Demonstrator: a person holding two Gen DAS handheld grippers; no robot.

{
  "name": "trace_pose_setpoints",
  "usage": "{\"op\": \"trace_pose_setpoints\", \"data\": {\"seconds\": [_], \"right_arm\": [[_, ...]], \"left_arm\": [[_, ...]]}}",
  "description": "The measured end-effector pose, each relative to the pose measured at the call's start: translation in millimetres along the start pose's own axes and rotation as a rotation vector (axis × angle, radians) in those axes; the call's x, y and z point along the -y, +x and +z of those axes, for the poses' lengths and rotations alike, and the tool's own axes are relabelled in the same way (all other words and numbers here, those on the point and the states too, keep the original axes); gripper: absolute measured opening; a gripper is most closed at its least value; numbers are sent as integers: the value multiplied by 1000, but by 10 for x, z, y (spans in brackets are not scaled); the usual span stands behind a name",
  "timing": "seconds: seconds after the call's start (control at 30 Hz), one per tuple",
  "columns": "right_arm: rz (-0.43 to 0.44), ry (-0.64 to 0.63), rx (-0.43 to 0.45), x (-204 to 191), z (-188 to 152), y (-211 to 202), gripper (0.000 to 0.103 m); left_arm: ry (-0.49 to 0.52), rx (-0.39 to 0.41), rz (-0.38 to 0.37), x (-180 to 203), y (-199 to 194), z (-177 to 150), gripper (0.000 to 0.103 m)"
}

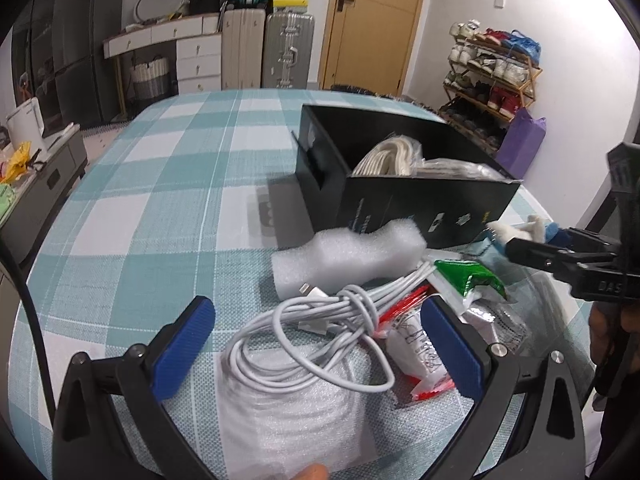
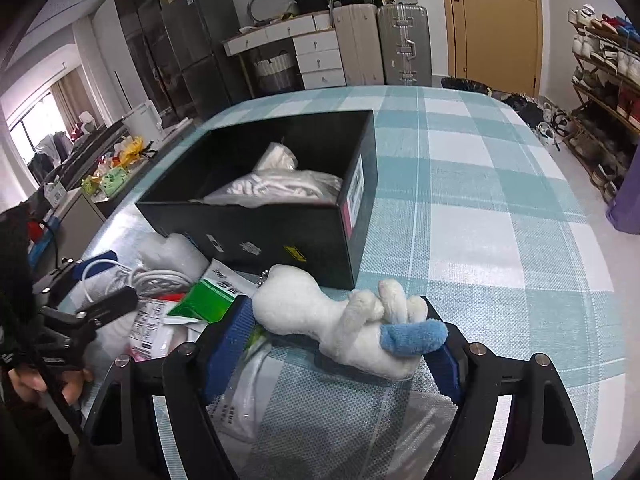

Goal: Organize soft objects
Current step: 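Lift the plush toy with the right gripper while the left gripper grasps the white cable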

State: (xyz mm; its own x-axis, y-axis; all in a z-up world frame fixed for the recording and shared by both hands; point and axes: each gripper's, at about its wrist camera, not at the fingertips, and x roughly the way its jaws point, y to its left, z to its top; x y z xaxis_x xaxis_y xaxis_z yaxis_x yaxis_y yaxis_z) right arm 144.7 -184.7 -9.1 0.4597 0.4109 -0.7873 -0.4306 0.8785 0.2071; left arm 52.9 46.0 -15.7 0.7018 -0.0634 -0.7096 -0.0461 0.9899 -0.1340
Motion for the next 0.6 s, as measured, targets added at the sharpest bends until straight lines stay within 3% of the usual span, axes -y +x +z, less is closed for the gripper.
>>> {"op": "trace_pose_setpoints", "data": {"seconds": [0.33, 0.6], "right_arm": [[12, -19, 20, -85, 8, -93, 81], [10, -21, 29, -90, 9, -130, 81]], "left_arm": [[-85, -87, 23, -117, 128, 8, 103], [-71, -105, 22, -91, 143, 15, 98]]}}
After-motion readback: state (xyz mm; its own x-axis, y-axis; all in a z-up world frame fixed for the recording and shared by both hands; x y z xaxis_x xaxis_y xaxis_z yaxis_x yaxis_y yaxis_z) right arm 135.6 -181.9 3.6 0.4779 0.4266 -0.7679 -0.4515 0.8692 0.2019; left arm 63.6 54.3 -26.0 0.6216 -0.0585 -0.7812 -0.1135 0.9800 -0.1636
